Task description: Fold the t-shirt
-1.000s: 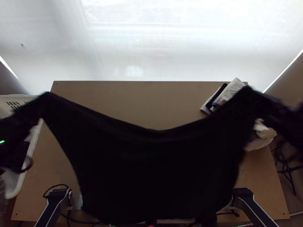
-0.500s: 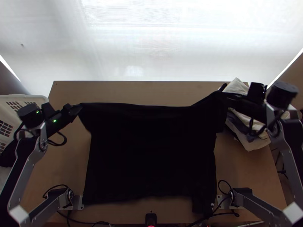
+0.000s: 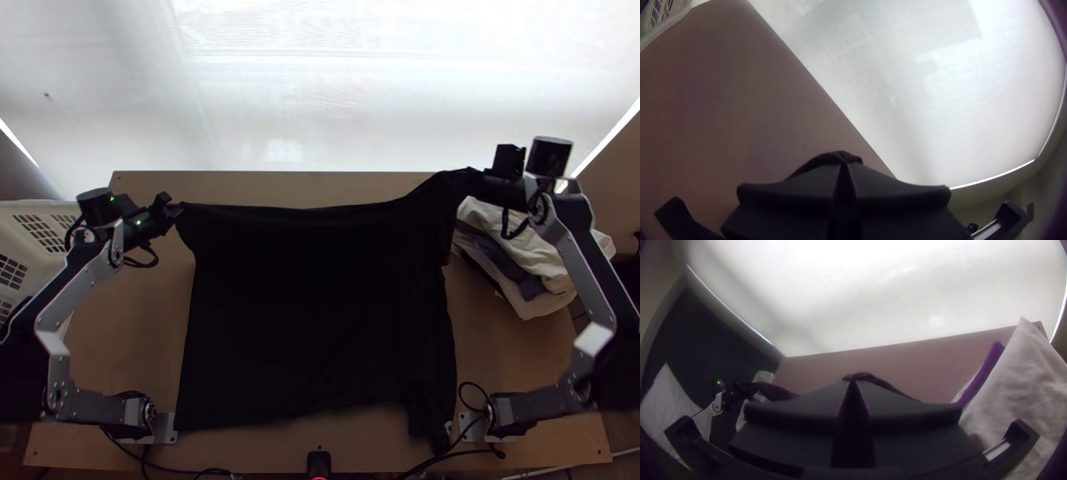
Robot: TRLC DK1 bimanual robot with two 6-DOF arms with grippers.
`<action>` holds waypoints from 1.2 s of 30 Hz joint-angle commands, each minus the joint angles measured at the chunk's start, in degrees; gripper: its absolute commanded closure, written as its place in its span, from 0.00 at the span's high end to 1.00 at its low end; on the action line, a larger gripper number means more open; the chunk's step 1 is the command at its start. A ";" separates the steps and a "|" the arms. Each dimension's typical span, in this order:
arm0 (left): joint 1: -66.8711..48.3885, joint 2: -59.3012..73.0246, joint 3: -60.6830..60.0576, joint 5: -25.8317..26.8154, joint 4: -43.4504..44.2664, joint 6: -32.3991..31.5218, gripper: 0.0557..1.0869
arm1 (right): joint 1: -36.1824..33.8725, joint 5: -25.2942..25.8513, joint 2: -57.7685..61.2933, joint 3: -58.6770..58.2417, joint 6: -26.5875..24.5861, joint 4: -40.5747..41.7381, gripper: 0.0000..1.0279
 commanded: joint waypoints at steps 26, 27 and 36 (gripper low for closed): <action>-0.91 21.61 21.54 -5.88 -16.33 7.61 0.03 | 1.00 5.70 22.81 8.58 -3.23 -1.65 0.03; -1.08 21.53 21.54 -5.79 -16.69 7.78 0.03 | 1.00 5.70 22.81 8.75 -3.67 -2.18 0.03; -2.40 16.34 19.35 -2.80 -25.74 13.41 0.03 | 0.38 5.62 19.83 9.37 -8.33 -12.02 0.03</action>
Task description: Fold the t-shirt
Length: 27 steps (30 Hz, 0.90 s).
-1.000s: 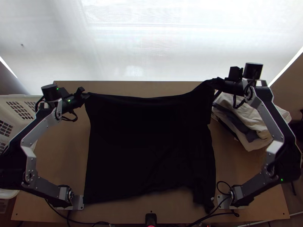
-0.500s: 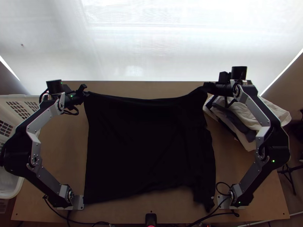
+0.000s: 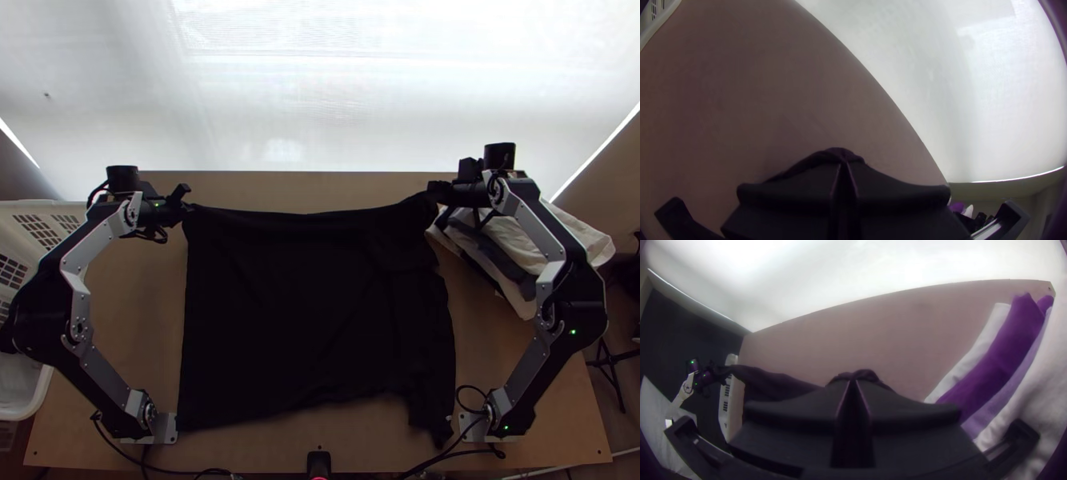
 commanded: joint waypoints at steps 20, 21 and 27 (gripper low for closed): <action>1.15 -11.57 -9.04 7.79 -14.75 11.77 0.03 | -0.58 1.71 -10.03 -0.76 -11.20 -26.51 0.03; 1.41 -11.75 -9.48 8.05 -14.84 12.38 0.03 | -0.58 2.15 -10.56 -1.37 -11.64 -26.95 0.03; 2.38 -13.07 -11.77 8.23 -15.63 15.63 0.03 | -0.58 4.17 -13.28 -4.01 -13.31 -28.10 0.03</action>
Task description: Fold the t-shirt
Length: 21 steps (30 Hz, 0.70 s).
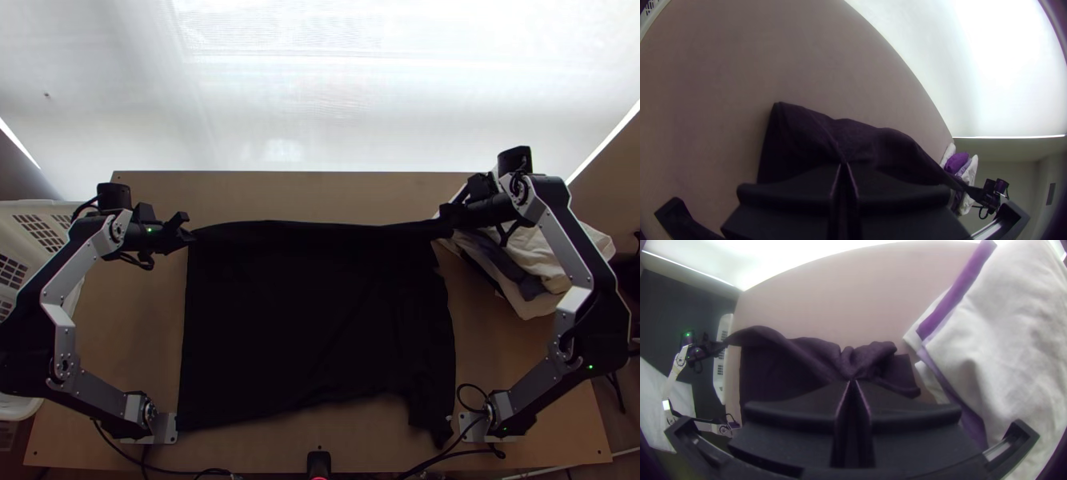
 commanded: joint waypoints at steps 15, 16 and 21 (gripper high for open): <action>2.13 -3.00 -7.60 1.81 -5.84 10.93 0.03 | 1.77 7.28 -6.09 -10.26 -3.81 -5.20 0.03; 2.30 -3.09 -7.95 1.72 -5.92 11.28 0.03 | 1.85 8.25 -6.18 -10.96 -3.90 -5.12 0.03; 4.32 -3.00 -9.53 1.72 -6.01 13.74 0.03 | 2.47 11.85 -6.70 -14.30 -3.98 -3.88 0.03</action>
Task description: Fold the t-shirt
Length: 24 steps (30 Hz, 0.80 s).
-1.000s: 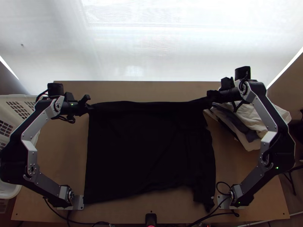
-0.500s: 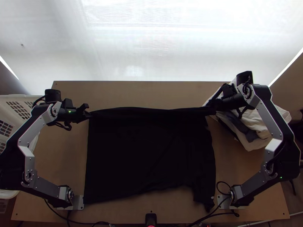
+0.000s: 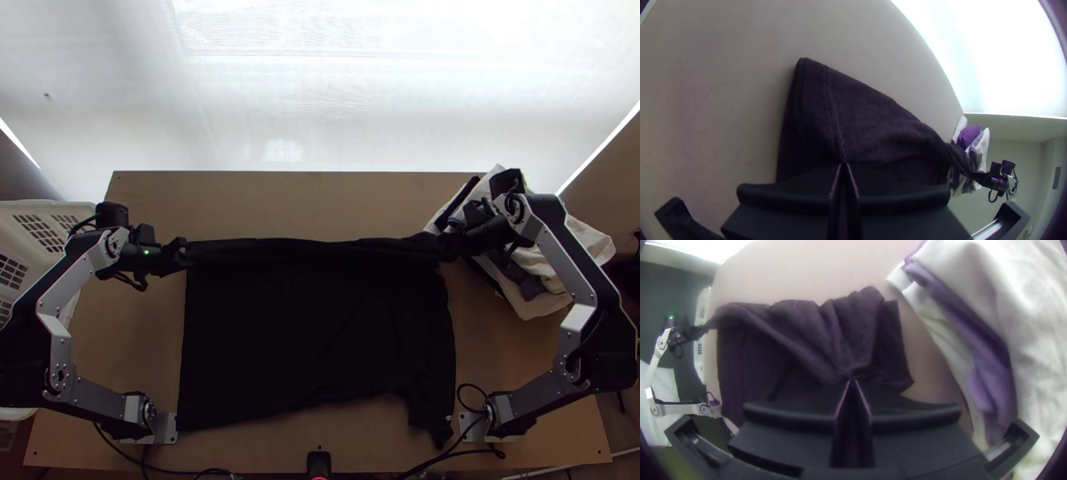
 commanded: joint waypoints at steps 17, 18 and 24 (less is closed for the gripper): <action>2.29 2.39 -4.28 -0.21 -2.22 7.23 0.03 | 0.15 5.22 2.94 -4.27 0.61 4.26 0.24; 2.29 2.30 -4.28 -0.21 -2.22 7.41 0.03 | 0.32 5.22 2.85 -4.18 0.61 4.26 0.26; 2.12 -0.69 -3.93 0.15 -3.36 9.95 0.42 | 0.94 5.39 1.53 -3.22 0.96 1.19 0.62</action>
